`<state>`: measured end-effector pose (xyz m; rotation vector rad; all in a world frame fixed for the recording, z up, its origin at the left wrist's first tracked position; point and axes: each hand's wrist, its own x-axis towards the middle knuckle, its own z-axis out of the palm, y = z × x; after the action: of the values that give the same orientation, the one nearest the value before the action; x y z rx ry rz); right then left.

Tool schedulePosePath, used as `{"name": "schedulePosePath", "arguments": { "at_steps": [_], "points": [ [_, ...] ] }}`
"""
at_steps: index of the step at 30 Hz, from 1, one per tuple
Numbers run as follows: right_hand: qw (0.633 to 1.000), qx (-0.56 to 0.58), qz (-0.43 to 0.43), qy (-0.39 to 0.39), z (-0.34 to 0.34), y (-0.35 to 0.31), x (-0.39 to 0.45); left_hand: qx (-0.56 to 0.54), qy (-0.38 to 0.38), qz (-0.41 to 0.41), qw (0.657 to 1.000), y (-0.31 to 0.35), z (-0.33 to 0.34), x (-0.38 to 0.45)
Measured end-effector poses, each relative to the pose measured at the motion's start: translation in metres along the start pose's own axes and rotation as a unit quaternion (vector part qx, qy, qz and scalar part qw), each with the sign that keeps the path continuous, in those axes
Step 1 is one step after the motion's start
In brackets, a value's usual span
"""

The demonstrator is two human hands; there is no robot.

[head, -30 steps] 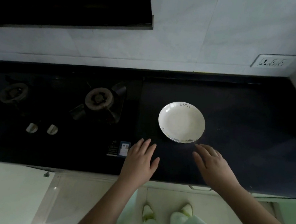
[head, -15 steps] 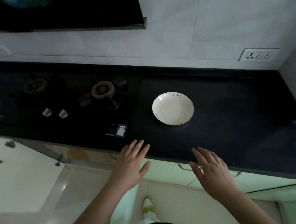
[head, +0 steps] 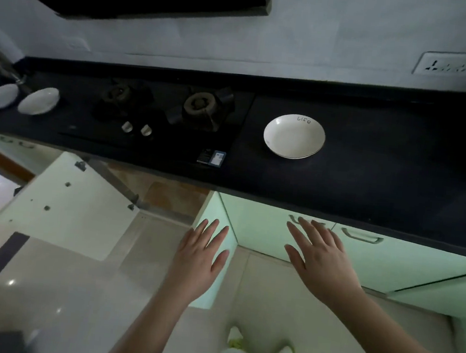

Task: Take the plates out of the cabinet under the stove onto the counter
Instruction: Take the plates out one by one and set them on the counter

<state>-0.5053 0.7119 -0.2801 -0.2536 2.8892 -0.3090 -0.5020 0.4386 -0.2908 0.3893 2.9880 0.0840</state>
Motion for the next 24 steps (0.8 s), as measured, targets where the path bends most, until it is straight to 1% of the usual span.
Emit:
{"name": "schedulePosePath", "arguments": {
  "at_steps": [4,6,9,11,13,16,19,24],
  "points": [
    [1.000,0.005,-0.028,-0.003,0.007,-0.030,-0.009,-0.012,0.001,-0.049,0.999,-0.023,-0.004,-0.042],
    [0.998,-0.001,-0.054,-0.013,0.014,-0.051,-0.013,-0.010,0.007,-0.078,0.997,-0.034,-0.007,-0.067],
    [0.994,-0.024,-0.101,-0.032,0.025,-0.088,-0.017,0.012,0.035,-0.102,0.994,-0.050,-0.014,-0.109],
    [0.990,-0.045,-0.130,-0.029,0.030,-0.117,-0.021,0.011,0.038,-0.128,0.991,-0.066,-0.014,-0.143],
    [0.985,-0.072,-0.157,-0.023,0.035,-0.151,-0.026,-0.007,0.042,-0.172,0.984,-0.087,-0.010,-0.182],
    [0.975,-0.094,-0.200,-0.021,0.048,-0.210,-0.041,-0.029,0.026,-0.235,0.971,-0.119,0.003,-0.251],
    [0.964,-0.085,-0.250,-0.020,0.064,-0.274,-0.064,-0.041,-0.003,-0.269,0.962,-0.148,0.016,-0.324],
    [0.940,-0.075,-0.328,-0.052,0.098,-0.371,-0.106,-0.052,0.002,-0.337,0.940,-0.189,0.033,-0.425]
  ]
}}
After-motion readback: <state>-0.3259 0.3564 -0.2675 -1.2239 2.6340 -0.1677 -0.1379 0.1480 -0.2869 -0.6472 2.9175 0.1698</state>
